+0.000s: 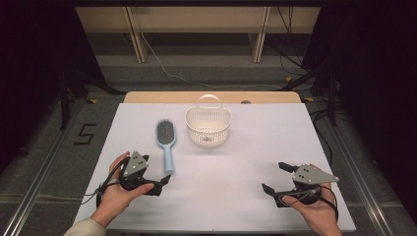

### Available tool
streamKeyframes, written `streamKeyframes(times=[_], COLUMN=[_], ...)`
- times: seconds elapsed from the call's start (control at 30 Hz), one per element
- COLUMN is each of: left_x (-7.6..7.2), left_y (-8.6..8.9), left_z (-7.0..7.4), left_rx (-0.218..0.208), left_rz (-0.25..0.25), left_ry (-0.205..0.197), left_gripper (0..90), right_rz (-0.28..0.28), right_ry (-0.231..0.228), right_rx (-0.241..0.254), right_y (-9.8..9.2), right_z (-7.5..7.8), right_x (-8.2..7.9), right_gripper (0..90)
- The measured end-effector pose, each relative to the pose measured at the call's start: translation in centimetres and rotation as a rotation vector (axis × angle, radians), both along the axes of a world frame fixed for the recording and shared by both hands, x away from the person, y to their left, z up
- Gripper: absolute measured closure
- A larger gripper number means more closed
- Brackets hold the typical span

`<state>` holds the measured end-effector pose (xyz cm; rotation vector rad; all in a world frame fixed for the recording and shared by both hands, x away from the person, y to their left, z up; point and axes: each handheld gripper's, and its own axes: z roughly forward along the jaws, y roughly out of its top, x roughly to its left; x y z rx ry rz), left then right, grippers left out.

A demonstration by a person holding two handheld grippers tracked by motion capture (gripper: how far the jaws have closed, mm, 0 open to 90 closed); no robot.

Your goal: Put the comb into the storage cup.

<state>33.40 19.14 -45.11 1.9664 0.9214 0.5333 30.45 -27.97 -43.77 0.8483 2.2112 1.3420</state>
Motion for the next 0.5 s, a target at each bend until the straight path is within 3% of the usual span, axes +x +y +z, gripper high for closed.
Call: streamKeyframes(times=[0.5], left_x=[0.01], left_y=[-0.13], left_z=[0.00], left_rx=[-0.009], left_rz=[-0.002], left_ry=[-0.003], left_gripper=[0.0], right_rz=[0.002], right_ry=[0.002], right_rx=[-0.004], right_y=[0.03], right_z=[-0.01], right_x=[-0.03], right_gripper=[10.3])
